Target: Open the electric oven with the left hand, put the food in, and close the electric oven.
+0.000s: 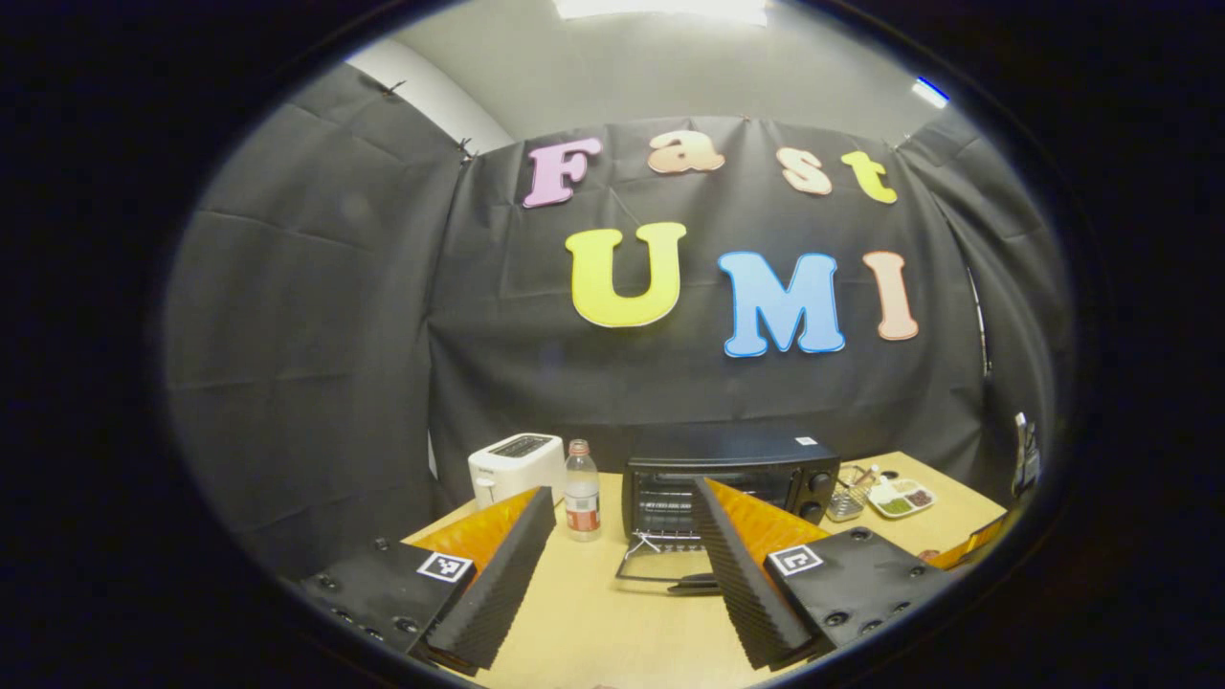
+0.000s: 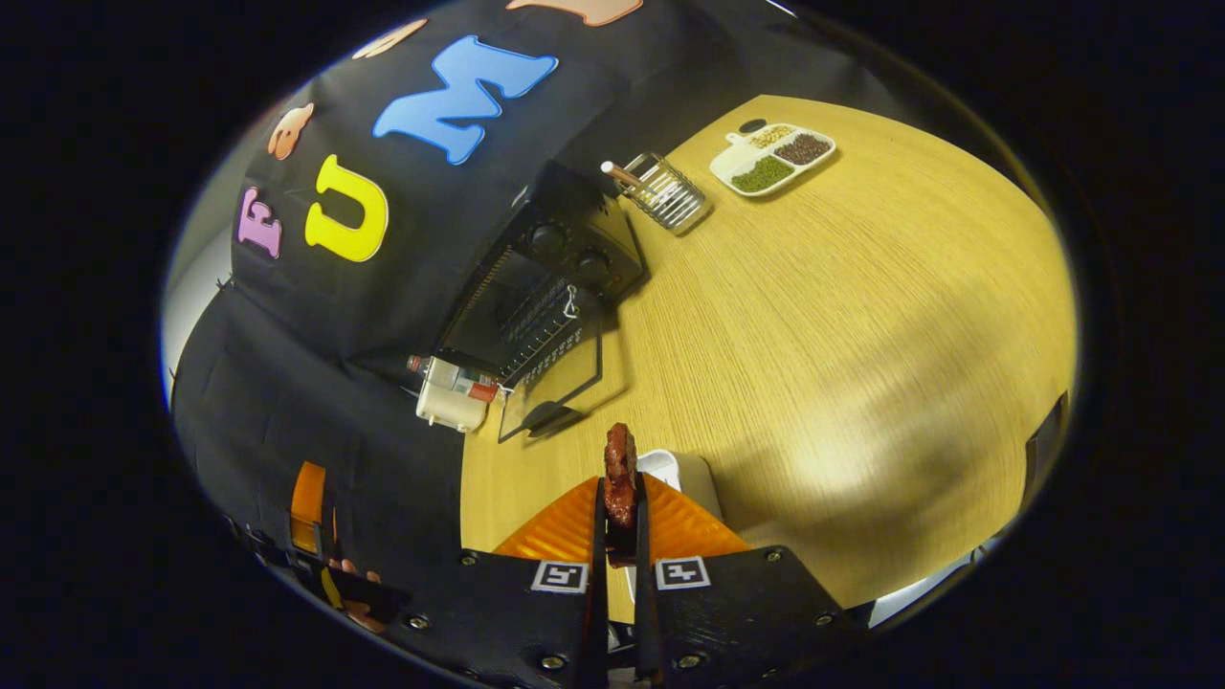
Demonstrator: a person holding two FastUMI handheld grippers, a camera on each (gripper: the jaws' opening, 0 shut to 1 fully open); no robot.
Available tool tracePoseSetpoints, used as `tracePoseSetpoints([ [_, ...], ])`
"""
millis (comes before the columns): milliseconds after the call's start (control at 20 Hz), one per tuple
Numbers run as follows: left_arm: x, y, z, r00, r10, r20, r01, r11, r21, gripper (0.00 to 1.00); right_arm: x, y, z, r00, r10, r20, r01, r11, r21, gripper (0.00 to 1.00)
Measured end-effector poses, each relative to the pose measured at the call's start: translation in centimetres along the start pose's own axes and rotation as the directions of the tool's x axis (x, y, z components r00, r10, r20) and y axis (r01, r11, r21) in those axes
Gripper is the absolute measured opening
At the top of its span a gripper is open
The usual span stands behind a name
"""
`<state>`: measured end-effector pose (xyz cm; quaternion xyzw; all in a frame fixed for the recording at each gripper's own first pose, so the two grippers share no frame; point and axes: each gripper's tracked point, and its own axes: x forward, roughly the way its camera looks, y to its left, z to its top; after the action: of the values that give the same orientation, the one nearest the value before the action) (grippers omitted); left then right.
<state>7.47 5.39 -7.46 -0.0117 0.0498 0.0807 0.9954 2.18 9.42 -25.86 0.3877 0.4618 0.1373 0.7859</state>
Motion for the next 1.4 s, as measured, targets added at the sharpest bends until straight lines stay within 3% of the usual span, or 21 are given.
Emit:
tracePoseSetpoints([
  [200, 1.3, 0.4, -0.3, 1.000, -0.009, -0.001, 0.009, 1.000, -0.015, 0.93, 1.2, 3.6, 1.8, 0.998, 0.046, 0.041, -0.046, 0.999, -0.006, 0.12],
  [400, 2.7, 1.5, -0.4, 1.000, -0.006, -0.003, 0.006, 1.000, -0.023, 1.00, 3.5, 6.6, 3.1, 0.995, 0.073, 0.072, -0.070, 0.996, -0.047, 0.12],
  [600, 4.4, 3.0, -0.7, 1.000, -0.003, -0.008, 0.003, 1.000, -0.031, 0.92, 6.4, 9.1, 4.2, 0.991, 0.096, 0.090, -0.093, 0.995, -0.037, 0.12],
  [700, 5.3, 3.8, -0.8, 1.000, -0.001, -0.009, 0.001, 1.000, -0.029, 0.96, 8.2, 10.1, 4.6, 0.990, 0.101, 0.095, -0.098, 0.995, -0.035, 0.11],
  [750, 5.7, 4.3, -0.9, 1.000, 0.001, -0.008, -0.001, 1.000, -0.029, 0.92, 8.9, 10.7, 4.9, 0.989, 0.108, 0.102, -0.105, 0.994, -0.031, 0.11],
  [850, 6.5, 5.2, -1.0, 1.000, 0.005, -0.012, -0.005, 1.000, -0.027, 0.96, 10.7, 11.7, 5.5, 0.986, 0.121, 0.118, -0.120, 0.993, -0.020, 0.12],
  [1400, 8.9, 9.7, -2.9, 0.998, 0.032, -0.060, -0.032, 0.999, 0.007, 0.96, 20.4, 15.3, 8.4, 0.962, 0.158, 0.225, -0.160, 0.987, -0.009, 0.11],
])
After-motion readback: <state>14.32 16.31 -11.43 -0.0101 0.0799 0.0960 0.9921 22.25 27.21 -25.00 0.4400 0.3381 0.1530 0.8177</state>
